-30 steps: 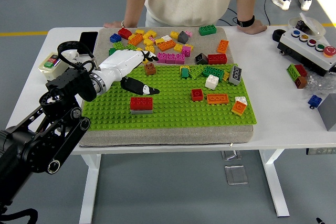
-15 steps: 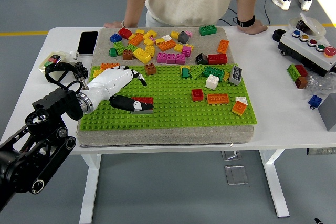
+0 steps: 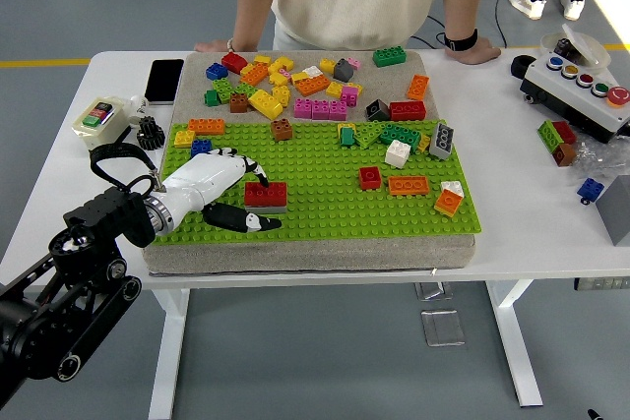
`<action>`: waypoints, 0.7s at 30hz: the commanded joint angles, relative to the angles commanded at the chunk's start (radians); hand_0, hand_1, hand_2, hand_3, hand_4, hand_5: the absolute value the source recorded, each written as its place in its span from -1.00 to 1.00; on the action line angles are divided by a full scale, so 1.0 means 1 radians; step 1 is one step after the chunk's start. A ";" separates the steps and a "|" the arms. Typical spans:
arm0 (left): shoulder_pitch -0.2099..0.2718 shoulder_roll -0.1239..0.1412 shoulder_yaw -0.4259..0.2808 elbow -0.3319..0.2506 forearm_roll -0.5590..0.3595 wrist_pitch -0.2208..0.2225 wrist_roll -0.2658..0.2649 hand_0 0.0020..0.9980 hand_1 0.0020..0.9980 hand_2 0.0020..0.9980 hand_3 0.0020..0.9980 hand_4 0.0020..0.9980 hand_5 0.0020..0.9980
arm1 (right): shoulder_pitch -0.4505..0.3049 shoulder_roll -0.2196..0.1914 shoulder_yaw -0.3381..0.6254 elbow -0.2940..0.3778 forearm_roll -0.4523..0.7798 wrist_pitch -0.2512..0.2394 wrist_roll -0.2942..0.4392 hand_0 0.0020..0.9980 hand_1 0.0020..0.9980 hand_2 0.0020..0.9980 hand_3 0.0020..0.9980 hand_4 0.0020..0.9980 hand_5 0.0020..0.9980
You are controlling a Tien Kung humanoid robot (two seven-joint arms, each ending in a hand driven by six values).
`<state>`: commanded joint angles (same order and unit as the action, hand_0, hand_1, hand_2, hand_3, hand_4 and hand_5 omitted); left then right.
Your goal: Pick up the brick,pile it on top of brick,press brick,pick up the brick,pile it on top of brick,press brick
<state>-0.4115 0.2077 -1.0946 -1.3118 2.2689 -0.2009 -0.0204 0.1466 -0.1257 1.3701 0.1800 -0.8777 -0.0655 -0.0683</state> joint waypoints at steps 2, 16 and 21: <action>0.000 -0.001 0.001 0.002 0.000 0.000 0.000 0.90 0.65 0.63 0.26 1.00 0.43 | 0.000 0.000 0.000 0.000 0.000 0.000 0.000 0.51 0.35 0.45 0.45 1.00 0.29; -0.007 -0.009 -0.006 0.018 0.000 0.003 -0.001 0.91 0.65 0.63 0.26 1.00 0.43 | 0.003 0.000 -0.001 0.000 0.002 -0.001 -0.002 0.51 0.36 0.45 0.45 1.00 0.29; -0.010 -0.012 -0.006 0.023 0.000 0.002 0.000 0.91 0.65 0.63 0.26 1.00 0.43 | 0.003 0.000 -0.001 0.000 0.002 -0.002 -0.002 0.51 0.35 0.45 0.45 1.00 0.29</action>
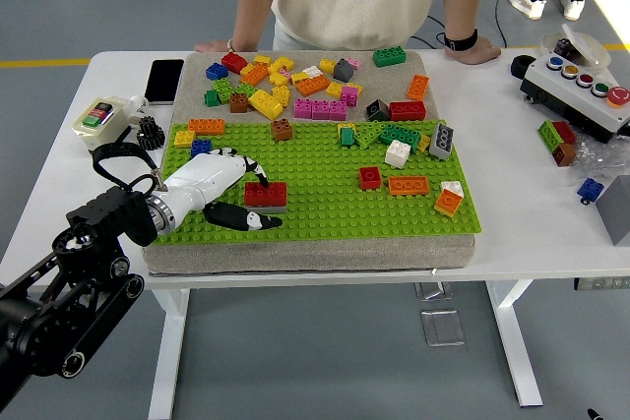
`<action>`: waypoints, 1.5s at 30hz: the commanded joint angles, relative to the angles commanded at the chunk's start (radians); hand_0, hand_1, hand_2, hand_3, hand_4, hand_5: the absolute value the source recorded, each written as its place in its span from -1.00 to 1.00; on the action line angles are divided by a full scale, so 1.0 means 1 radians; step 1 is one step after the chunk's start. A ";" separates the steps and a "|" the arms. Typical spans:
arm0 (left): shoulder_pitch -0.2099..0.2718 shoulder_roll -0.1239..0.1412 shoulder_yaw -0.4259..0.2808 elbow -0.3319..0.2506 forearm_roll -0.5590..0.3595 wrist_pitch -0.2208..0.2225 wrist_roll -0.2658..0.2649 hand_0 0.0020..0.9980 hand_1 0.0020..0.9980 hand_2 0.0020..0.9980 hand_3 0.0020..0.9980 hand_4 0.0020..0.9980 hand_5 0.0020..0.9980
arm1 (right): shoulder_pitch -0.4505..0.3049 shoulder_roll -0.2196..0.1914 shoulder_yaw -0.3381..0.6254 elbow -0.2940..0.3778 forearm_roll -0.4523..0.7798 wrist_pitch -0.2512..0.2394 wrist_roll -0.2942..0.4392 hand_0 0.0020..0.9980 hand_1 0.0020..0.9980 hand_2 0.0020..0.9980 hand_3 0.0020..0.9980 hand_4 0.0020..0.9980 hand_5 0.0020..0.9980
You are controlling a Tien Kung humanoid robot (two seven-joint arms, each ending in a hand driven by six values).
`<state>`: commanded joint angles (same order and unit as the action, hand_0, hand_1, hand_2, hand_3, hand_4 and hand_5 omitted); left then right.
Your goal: Pick up the brick,pile it on top of brick,press brick,pick up the brick,pile it on top of brick,press brick
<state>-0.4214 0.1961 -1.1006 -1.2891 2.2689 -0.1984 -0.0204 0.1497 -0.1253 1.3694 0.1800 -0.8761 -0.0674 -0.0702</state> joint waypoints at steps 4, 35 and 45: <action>-0.002 -0.003 0.000 0.006 0.000 0.001 0.000 0.91 0.65 0.63 0.26 1.00 0.42 | 0.000 -0.001 0.001 0.000 -0.001 0.000 -0.001 0.52 0.35 0.45 0.45 1.00 0.29; -0.003 -0.019 0.003 0.037 0.000 0.003 0.002 0.91 0.65 0.62 0.24 1.00 0.41 | 0.003 -0.001 0.006 0.000 0.003 0.001 -0.003 0.51 0.35 0.45 0.46 1.00 0.30; -0.003 -0.022 0.002 0.054 0.000 0.006 -0.001 0.91 0.64 0.63 0.24 1.00 0.41 | 0.002 0.000 0.003 0.000 0.001 0.001 -0.004 0.51 0.35 0.45 0.46 1.00 0.30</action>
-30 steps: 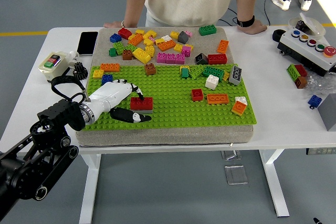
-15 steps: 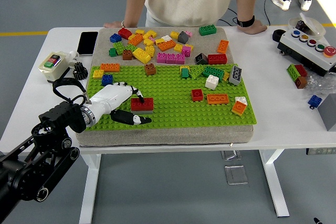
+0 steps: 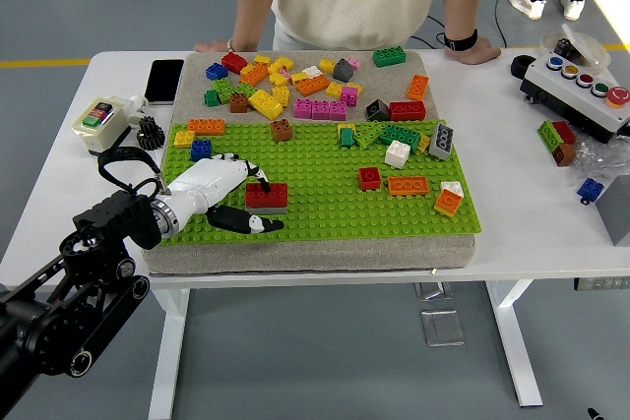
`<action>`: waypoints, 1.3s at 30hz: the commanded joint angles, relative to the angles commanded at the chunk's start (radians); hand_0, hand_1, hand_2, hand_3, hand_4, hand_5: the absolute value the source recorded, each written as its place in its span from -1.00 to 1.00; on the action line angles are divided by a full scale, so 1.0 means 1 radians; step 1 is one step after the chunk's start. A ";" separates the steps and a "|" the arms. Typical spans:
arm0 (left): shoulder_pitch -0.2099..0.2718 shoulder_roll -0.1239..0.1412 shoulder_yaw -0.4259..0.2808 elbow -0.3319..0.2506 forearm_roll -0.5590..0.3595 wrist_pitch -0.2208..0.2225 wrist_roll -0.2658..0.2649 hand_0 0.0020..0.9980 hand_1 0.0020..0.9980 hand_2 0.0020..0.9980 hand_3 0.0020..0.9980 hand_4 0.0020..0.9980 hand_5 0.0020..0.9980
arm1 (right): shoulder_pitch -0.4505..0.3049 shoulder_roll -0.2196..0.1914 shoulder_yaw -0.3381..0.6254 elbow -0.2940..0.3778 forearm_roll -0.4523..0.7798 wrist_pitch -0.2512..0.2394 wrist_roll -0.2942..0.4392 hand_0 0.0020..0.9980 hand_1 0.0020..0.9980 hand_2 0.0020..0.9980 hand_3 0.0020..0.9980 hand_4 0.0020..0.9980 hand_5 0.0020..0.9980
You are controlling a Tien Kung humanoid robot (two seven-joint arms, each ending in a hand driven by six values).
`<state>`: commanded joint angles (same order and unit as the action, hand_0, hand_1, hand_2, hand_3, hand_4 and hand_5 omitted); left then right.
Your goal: Pick up the brick,pile it on top of brick,press brick,pick up the brick,pile it on top of brick,press brick
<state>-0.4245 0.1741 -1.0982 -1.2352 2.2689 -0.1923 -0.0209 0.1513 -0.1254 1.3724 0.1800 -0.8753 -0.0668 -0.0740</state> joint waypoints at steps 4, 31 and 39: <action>0.002 0.002 0.003 0.001 0.000 -0.007 0.000 0.91 0.64 0.63 0.24 1.00 0.41 | -0.001 0.000 -0.001 0.000 0.001 0.000 0.000 0.51 0.35 0.45 0.46 1.00 0.30; -0.006 0.002 0.001 0.011 0.000 -0.008 -0.001 0.91 0.64 0.62 0.23 1.00 0.38 | -0.001 0.003 -0.003 0.000 0.000 -0.002 0.000 0.51 0.35 0.45 0.46 1.00 0.30; -0.002 0.006 0.000 0.013 0.000 -0.016 -0.003 0.91 0.64 0.62 0.23 1.00 0.38 | -0.001 0.003 -0.001 0.000 0.000 -0.003 0.001 0.51 0.35 0.45 0.46 1.00 0.30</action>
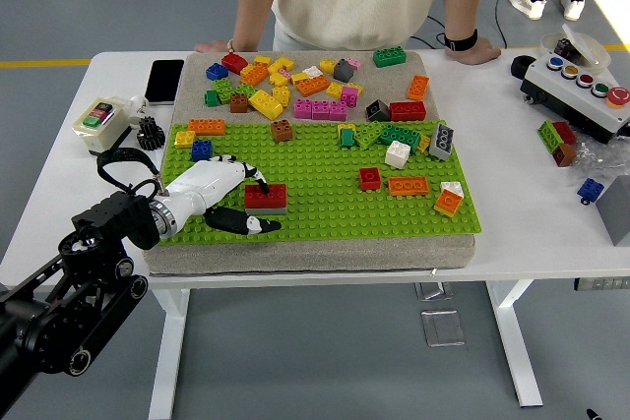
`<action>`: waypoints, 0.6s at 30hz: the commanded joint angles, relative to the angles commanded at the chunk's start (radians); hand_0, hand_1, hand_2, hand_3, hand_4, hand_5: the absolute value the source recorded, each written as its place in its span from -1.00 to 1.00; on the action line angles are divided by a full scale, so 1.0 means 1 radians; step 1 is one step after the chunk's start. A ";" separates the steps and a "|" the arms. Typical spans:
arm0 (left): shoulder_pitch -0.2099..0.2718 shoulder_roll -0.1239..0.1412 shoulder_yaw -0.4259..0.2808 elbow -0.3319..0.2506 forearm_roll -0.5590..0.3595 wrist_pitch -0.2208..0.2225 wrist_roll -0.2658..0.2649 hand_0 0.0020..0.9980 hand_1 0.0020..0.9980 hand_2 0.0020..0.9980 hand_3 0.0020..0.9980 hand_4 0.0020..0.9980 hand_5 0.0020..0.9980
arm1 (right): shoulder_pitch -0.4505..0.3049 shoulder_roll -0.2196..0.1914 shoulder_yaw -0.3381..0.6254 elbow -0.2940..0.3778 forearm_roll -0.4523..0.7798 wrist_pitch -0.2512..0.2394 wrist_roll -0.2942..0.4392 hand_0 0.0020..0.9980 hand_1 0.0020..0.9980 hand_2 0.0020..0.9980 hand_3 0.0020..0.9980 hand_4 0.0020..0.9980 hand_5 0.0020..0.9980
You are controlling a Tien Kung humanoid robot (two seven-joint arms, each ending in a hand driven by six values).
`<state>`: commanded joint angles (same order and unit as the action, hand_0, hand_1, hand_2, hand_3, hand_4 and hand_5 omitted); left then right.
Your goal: Pick up the brick,pile it on top of brick,press brick,pick up the brick,pile it on top of brick,press brick
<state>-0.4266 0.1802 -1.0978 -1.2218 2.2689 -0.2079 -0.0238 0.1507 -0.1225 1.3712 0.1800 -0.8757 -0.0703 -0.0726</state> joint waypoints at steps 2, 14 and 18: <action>0.000 0.001 -0.001 -0.002 0.000 -0.002 -0.001 0.91 0.64 0.62 0.23 1.00 0.38 | -0.001 0.000 0.001 0.000 0.000 0.001 0.000 0.51 0.35 0.45 0.46 1.00 0.30; -0.002 -0.002 0.004 0.005 0.000 0.005 -0.003 0.91 0.64 0.62 0.23 1.00 0.37 | 0.000 0.000 0.003 0.000 0.002 -0.001 0.000 0.51 0.35 0.45 0.47 1.00 0.30; -0.002 -0.003 0.009 0.007 0.000 0.005 -0.003 0.91 0.64 0.62 0.23 1.00 0.37 | 0.000 -0.001 0.005 0.000 0.001 -0.001 0.000 0.51 0.35 0.45 0.47 1.00 0.30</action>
<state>-0.4284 0.1774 -1.0888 -1.2144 2.2689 -0.2034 -0.0272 0.1507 -0.1230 1.3760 0.1800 -0.8742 -0.0715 -0.0722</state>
